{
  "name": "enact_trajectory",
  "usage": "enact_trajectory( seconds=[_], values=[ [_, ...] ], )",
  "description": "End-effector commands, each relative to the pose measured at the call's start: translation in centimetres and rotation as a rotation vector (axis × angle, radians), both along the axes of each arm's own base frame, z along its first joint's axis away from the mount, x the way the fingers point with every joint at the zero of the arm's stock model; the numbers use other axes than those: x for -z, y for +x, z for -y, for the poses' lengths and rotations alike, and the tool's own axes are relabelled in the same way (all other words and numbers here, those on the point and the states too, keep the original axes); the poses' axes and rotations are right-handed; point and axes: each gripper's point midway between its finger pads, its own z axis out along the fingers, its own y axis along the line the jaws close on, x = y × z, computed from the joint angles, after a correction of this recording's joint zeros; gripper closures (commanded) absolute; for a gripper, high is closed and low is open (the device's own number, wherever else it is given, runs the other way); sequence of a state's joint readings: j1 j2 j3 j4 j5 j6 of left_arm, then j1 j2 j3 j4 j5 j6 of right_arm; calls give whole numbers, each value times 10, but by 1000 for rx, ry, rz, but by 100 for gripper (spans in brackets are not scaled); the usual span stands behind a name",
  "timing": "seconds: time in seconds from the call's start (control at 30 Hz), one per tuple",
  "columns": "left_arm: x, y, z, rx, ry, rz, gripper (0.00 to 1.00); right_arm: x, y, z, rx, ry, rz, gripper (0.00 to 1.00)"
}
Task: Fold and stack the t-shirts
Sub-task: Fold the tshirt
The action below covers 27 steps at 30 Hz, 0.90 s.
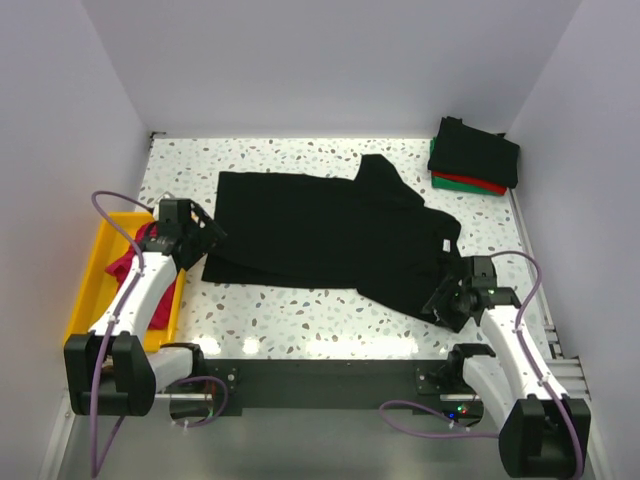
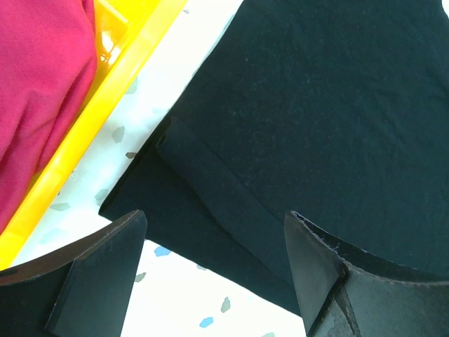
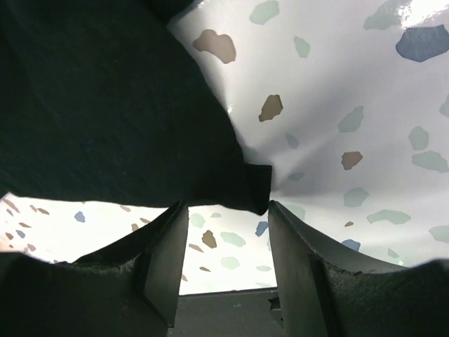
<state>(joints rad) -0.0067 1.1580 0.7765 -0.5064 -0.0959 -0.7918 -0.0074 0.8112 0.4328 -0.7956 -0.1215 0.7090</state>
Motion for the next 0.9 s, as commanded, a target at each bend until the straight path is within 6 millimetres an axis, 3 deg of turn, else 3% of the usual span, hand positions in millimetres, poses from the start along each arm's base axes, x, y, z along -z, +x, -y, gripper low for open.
enact_trajectory(
  seconds=[0.0, 0.1, 0.17, 0.2, 0.23, 0.3, 0.4, 0.63, 0.87],
  values=[
    [-2, 9, 1, 20, -7, 37, 16, 10, 4, 4, 42, -12, -16, 48],
    [-2, 10, 1, 19, -6, 37, 16, 15, 14, 2, 40, -3, -4, 55],
    [-3, 11, 1, 18, -3, 37, 16, 15, 23, -1, 33, 11, 10, 68],
    [-3, 11, 0, 17, -2, 35, 16, 14, 26, -2, 32, 17, 16, 68],
    [-5, 12, 0, 17, -1, 41, 16, 12, 30, -3, 29, 25, 25, 77],
    [-5, 13, 0, 17, 3, 39, 16, 6, 39, -7, 20, 46, 52, 86],
    [-4, 18, -1, 11, 3, 38, 16, -24, 66, -16, 9, 102, 141, 97],
    [-6, 37, -1, 2, 0, 28, 16, -80, 122, -30, 16, 198, 272, 100],
    [2, 57, 1, -12, -19, 1, 16, -103, 184, -39, 24, 270, 312, 100]
  ],
)
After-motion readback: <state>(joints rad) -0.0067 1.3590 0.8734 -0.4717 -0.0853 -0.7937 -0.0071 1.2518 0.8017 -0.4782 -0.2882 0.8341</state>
